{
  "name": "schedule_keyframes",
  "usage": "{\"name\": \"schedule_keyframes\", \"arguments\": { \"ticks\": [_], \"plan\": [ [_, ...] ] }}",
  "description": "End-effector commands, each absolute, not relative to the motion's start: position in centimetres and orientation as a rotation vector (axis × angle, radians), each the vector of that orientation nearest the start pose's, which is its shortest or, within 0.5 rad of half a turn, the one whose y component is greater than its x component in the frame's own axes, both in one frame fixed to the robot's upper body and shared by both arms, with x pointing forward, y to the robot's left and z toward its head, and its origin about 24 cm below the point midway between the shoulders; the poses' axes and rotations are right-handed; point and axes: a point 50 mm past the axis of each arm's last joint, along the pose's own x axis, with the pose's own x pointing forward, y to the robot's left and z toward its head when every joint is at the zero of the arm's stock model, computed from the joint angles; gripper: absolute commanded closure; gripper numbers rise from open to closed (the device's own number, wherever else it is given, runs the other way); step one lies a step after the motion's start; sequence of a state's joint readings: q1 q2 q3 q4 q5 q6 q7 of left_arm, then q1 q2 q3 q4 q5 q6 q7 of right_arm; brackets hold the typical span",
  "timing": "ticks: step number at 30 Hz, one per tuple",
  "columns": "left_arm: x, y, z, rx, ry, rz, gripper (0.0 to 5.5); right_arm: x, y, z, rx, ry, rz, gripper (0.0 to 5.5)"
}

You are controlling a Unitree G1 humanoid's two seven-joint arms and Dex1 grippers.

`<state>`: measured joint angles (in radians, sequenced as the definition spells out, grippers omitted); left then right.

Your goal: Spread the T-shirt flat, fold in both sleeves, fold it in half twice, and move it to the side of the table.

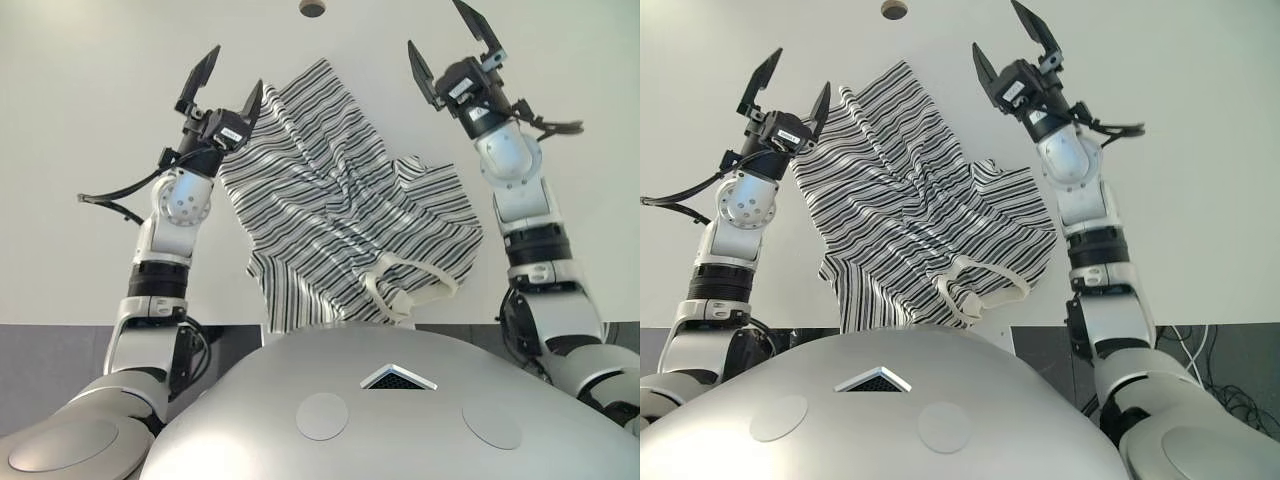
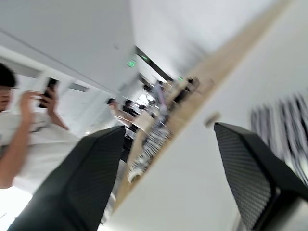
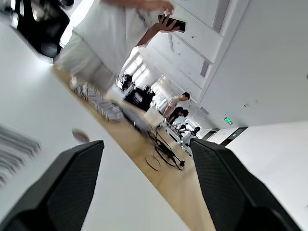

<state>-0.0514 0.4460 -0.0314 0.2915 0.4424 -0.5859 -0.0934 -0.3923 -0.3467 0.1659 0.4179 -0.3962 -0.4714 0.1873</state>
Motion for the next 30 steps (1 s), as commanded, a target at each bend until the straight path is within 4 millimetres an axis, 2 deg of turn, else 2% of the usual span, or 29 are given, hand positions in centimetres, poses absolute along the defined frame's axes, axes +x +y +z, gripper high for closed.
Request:
{"name": "schedule_keyframes", "arguments": {
  "ticks": [1,5,10,14,18,20,23,26,30],
  "plan": [
    [23.6,22.6,3.7,0.998,-0.119,-0.468,2.08,32.7,-11.3,8.2,-0.781,-0.260,0.687,2.15],
    [22.3,22.7,2.7,1.064,-0.043,-0.573,2.08,33.6,-8.7,6.8,-0.779,-0.130,0.845,2.15],
    [21.6,22.7,1.5,1.112,0.024,-0.643,2.08,33.9,-7.1,4.0,-0.872,0.040,0.990,2.15],
    [21.6,22.4,-0.3,1.154,0.081,-0.698,2.08,33.8,-7.3,1.5,-0.955,0.188,1.014,2.15],
    [22.2,23.3,-1.3,1.206,0.119,-0.709,2.08,33.8,-8.2,0.0,-1.031,0.291,0.977,2.15],
    [23.1,23.7,-1.7,1.240,0.138,-0.713,2.08,34.1,-9.1,-0.1,-1.056,0.321,0.925,2.15],
    [26.0,24.2,-1.9,1.314,0.150,-0.669,2.08,35.0,-11.2,0.3,-1.067,0.361,0.802,2.15],
    [29.1,24.1,-0.5,1.375,0.100,-0.591,2.08,35.7,-13.3,0.9,-1.074,0.390,0.691,2.15],
    [31.7,23.5,1.1,1.439,0.027,-0.550,2.08,36.1,-15.4,1.3,-1.076,0.423,0.590,2.15]
  ]
}}
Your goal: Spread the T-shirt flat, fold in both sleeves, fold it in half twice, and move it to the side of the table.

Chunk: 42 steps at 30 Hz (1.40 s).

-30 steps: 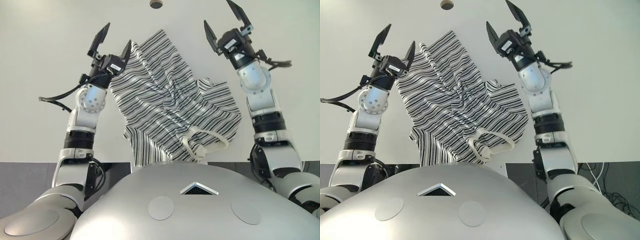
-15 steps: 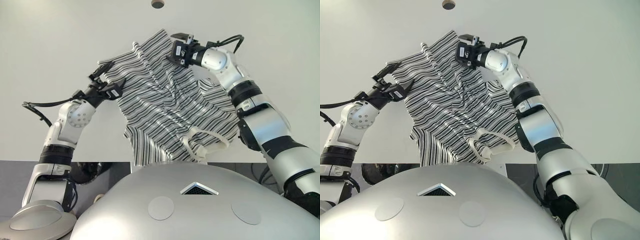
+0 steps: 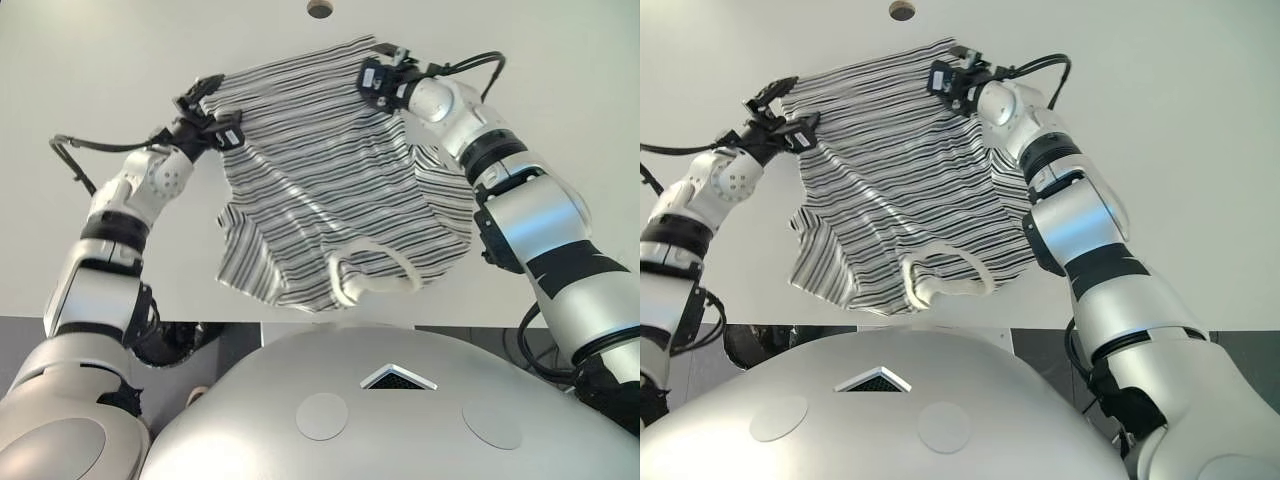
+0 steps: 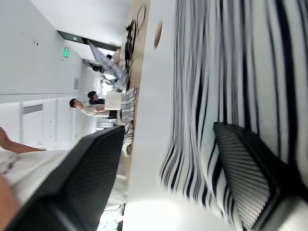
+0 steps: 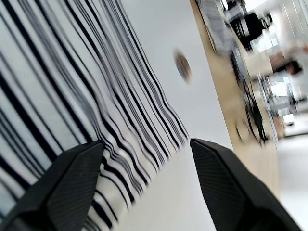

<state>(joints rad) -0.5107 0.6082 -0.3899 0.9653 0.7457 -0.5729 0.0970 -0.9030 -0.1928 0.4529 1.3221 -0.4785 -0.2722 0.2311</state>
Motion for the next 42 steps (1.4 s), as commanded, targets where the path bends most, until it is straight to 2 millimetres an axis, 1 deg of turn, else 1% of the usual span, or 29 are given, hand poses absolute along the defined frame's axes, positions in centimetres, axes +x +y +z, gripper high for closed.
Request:
{"name": "schedule_keyframes", "arguments": {
  "ticks": [1,4,7,10,13,15,17,18,19,20,21,22,23,25,26,27,29,31,34,36,39,42],
  "plan": [
    [32.0,23.3,1.3,1.454,0.013,-0.554,2.08,36.2,-15.9,1.4,-1.074,0.432,0.565,2.15],
    [32.7,22.3,1.8,1.489,-0.070,-0.573,2.08,36.3,-17.3,1.6,-1.073,0.450,0.505,2.15],
    [33.0,20.5,2.3,1.458,-0.189,-0.595,2.08,36.3,-17.8,1.7,-1.053,0.449,0.475,2.15],
    [33.8,18.4,4.1,1.377,-0.380,-0.528,2.08,36.5,-17.6,2.2,-0.963,0.396,0.459,2.15],
    [34.4,17.1,6.3,1.254,-0.531,-0.448,2.08,36.8,-17.1,3.4,-0.818,0.275,0.473,2.15],
    [34.5,17.2,7.8,1.164,-0.605,-0.392,2.08,36.8,-16.8,4.5,-0.727,0.166,0.512,2.15],
    [34.5,18.3,9.6,1.089,-0.673,-0.306,2.08,36.4,-17.1,5.6,-0.693,0.037,0.545,2.15],
    [34.2,18.9,10.4,1.058,-0.713,-0.284,2.08,36.0,-17.4,6.4,-0.680,-0.039,0.556,2.15],
    [33.8,19.3,10.8,1.041,-0.747,-0.282,2.08,35.5,-17.8,7.2,-0.674,-0.103,0.558,2.15],
    [32.7,19.4,10.7,1.030,-0.778,-0.340,2.08,34.6,-18.2,8.1,-0.668,-0.183,0.568,2.15],
    [31.1,19.2,9.8,1.032,-0.783,-0.456,2.08,33.1,-18.7,9.1,-0.653,-0.264,0.584,2.15],
    [29.5,18.9,8.7,1.041,-0.773,-0.571,2.08,31.4,-19.0,9.7,-0.643,-0.307,0.608,2.15],
    [27.3,18.9,7.0,1.055,-0.729,-0.707,2.08,29.3,-19.4,10.1,-0.618,-0.313,0.661,2.15],
    [23.2,19.3,4.2,1.065,-0.607,-0.922,2.08,25.4,-19.8,10.2,-0.578,-0.264,0.776,2.15],
    [21.4,19.6,3.2,1.065,-0.547,-1.000,2.08,23.7,-19.8,9.9,-0.577,-0.224,0.838,2.15],
    [20.0,20.0,2.7,1.058,-0.494,-1.053,2.08,22.1,-19.8,9.4,-0.596,-0.172,0.900,2.15],
    [18.0,20.4,2.2,1.055,-0.413,-1.124,2.08,19.4,-20.1,8.0,-0.665,-0.044,1.024,2.15],
    [17.1,20.7,2.1,1.076,-0.348,-1.154,2.08,18.0,-20.5,7.3,-0.685,0.048,1.086,2.15],
    [17.2,22.4,2.8,1.166,-0.255,-1.109,2.08,16.9,-20.7,6.7,-0.676,0.145,1.141,2.15],
    [16.8,23.1,3.1,1.200,-0.208,-1.108,2.08,16.2,-20.9,5.8,-0.686,0.221,1.179,2.15],
    [15.9,23.2,3.1,1.215,-0.165,-1.133,2.08,15.4,-21.4,4.2,-0.716,0.328,1.213,2.15],
    [15.3,23.0,2.8,1.203,-0.139,-1.146,2.08,15.5,-22.1,2.8,-0.760,0.398,1.202,2.15]
  ]
}}
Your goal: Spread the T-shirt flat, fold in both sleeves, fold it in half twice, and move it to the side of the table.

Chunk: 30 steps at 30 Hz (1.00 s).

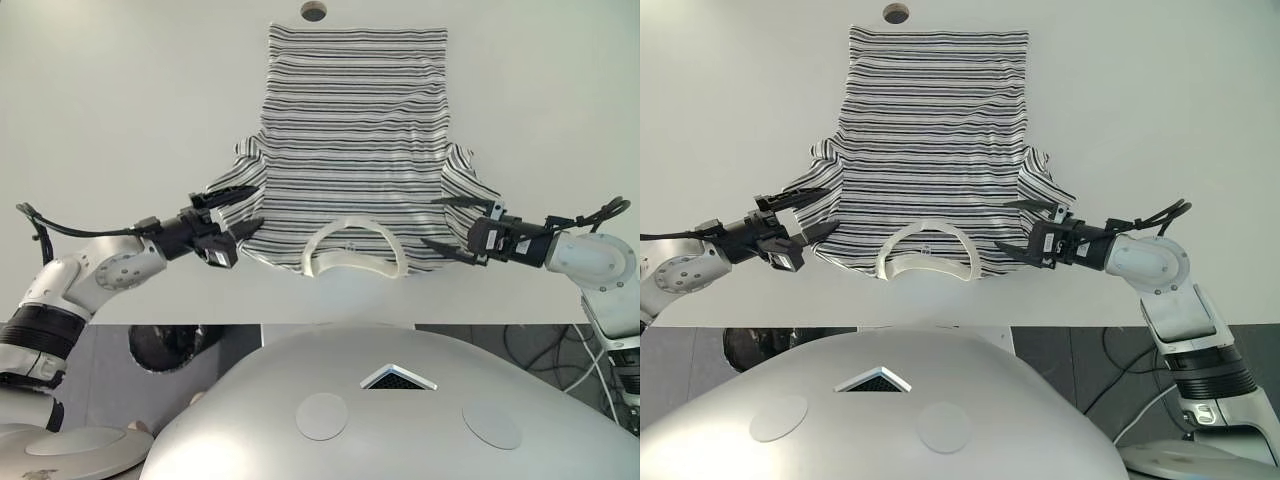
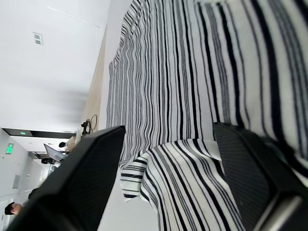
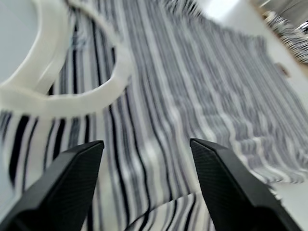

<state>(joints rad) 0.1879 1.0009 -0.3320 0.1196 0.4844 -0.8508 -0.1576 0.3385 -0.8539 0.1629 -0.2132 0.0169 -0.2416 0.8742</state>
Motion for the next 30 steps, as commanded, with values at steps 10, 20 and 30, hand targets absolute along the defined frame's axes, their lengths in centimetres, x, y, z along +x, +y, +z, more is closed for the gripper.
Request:
{"name": "schedule_keyframes", "arguments": {
  "ticks": [10,20,30],
  "plan": [
    [14.2,22.3,3.5,1.074,-0.101,-1.152,2.08,14.0,-23.9,2.5,-0.794,0.492,1.228,2.15],
    [15.4,22.0,6.8,0.792,-0.189,-1.012,2.08,13.8,-23.1,4.4,-0.777,0.415,1.239,2.15],
    [17.8,28.9,10.6,0.245,-0.045,-0.431,2.08,18.0,-26.5,12.5,-0.453,0.022,0.617,2.15]
  ]
}}
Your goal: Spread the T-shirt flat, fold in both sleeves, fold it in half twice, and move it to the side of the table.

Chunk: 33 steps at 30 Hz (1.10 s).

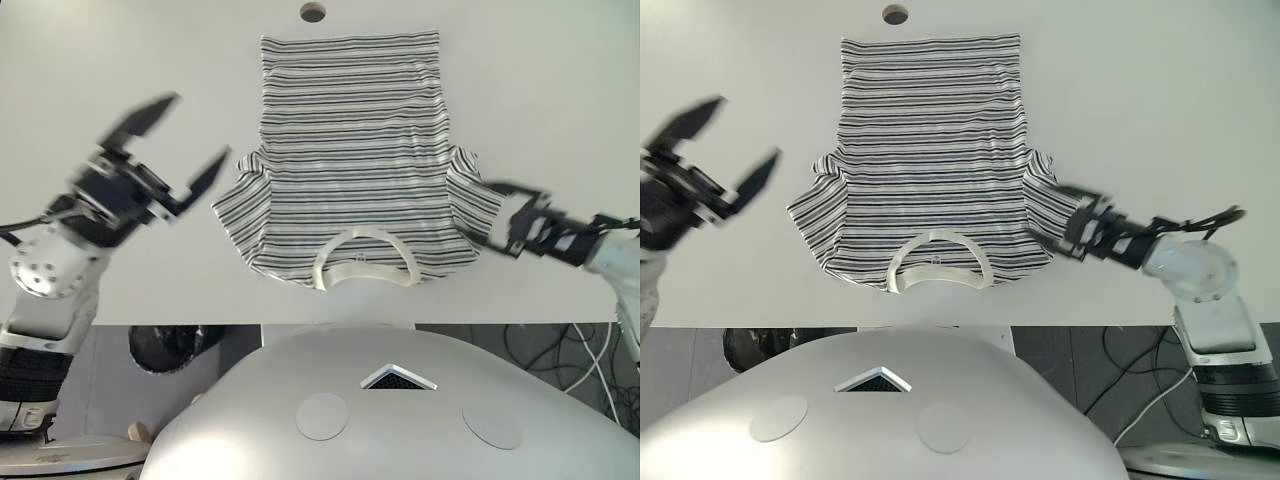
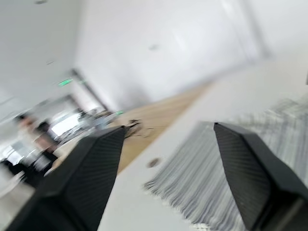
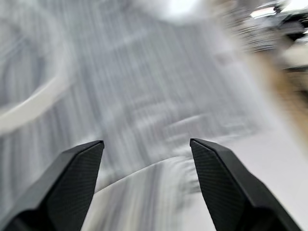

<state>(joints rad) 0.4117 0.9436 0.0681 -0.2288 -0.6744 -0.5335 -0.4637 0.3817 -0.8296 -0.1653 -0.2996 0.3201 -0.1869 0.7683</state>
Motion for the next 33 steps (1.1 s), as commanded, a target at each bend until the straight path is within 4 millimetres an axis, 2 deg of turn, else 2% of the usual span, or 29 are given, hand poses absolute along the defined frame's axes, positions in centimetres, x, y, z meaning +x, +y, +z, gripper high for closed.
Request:
{"name": "schedule_keyframes", "arguments": {
  "ticks": [1,3,5,9,15,18,22,27,33],
  "plan": [
    [17.9,29.6,9.5,0.226,0.052,-0.406,2.08,17.8,-27.0,12.8,-0.412,0.024,0.570,2.15],
    [17.9,30.1,7.6,0.175,0.216,-0.388,2.08,17.6,-27.5,13.2,-0.385,0.026,0.533,2.15],
    [17.9,29.4,6.6,0.107,0.327,-0.398,2.08,17.7,-27.6,13.6,-0.401,0.018,0.523,2.15],
    [17.6,27.4,6.1,-0.093,0.480,-0.460,2.08,17.7,-27.6,14.1,-0.433,0.011,0.510,2.15],
    [16.9,26.6,4.9,-0.274,0.638,-0.449,2.08,17.8,-27.8,13.7,-0.449,0.034,0.484,2.15],
    [16.0,25.9,4.8,-0.267,0.695,-0.496,2.08,18.0,-28.0,13.4,-0.472,0.048,0.474,2.15],
    [15.7,26.2,4.0,-0.193,0.757,-0.484,2.08,17.8,-27.8,13.1,-0.479,0.050,0.466,2.15],
    [14.3,25.9,3.0,-0.080,0.827,-0.518,2.08,17.7,-27.6,12.9,-0.491,0.054,0.467,2.15],
    [13.3,25.4,2.3,-0.047,0.871,-0.555,2.08,17.5,-27.5,12.5,-0.503,0.064,0.462,2.15]
  ]
}}
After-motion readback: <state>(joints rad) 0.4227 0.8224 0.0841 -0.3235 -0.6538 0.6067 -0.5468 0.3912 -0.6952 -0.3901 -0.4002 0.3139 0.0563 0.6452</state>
